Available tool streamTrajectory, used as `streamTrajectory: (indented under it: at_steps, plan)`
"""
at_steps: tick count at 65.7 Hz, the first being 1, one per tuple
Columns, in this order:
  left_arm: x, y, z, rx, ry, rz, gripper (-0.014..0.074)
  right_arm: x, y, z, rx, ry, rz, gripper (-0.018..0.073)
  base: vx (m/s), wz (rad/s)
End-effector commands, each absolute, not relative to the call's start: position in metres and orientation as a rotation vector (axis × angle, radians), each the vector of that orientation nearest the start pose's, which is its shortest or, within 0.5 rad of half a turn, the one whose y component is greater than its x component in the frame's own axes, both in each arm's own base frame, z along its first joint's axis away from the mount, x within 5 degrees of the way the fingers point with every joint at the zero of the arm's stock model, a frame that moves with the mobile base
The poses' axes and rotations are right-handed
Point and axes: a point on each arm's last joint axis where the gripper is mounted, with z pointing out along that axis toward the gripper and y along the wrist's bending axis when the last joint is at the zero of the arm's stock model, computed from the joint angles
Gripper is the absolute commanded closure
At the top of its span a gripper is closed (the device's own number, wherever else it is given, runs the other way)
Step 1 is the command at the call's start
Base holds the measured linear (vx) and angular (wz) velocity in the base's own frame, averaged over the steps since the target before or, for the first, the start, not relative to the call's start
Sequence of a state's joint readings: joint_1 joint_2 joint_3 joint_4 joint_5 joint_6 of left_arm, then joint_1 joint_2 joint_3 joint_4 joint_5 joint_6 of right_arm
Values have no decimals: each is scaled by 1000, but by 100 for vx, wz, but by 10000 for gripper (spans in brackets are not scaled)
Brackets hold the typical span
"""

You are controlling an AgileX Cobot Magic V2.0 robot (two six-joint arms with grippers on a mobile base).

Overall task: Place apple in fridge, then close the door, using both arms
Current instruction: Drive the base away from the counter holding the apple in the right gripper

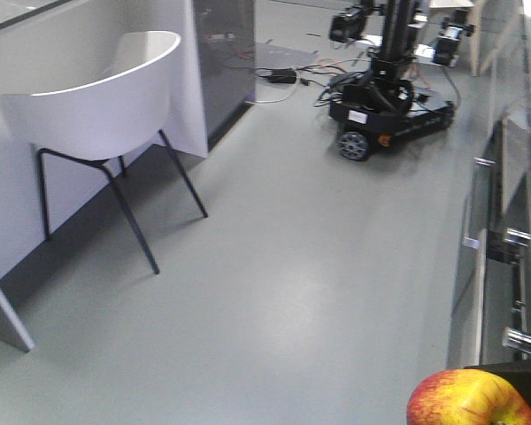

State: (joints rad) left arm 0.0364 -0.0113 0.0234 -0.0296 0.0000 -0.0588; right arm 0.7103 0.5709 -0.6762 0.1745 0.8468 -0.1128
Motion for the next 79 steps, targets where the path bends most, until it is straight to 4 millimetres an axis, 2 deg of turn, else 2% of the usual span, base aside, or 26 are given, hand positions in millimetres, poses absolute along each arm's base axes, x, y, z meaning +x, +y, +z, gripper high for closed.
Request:
streamTrajectory:
  at_steps: [1, 79]
  plan:
    - [56, 2, 203, -96, 1433, -54, 602, 69, 75, 336, -815, 2017, 561, 376, -1, 40]
    - [56, 2, 203, -96, 1433, -54, 602, 69, 75, 336, -815, 2017, 561, 374, -1, 39]
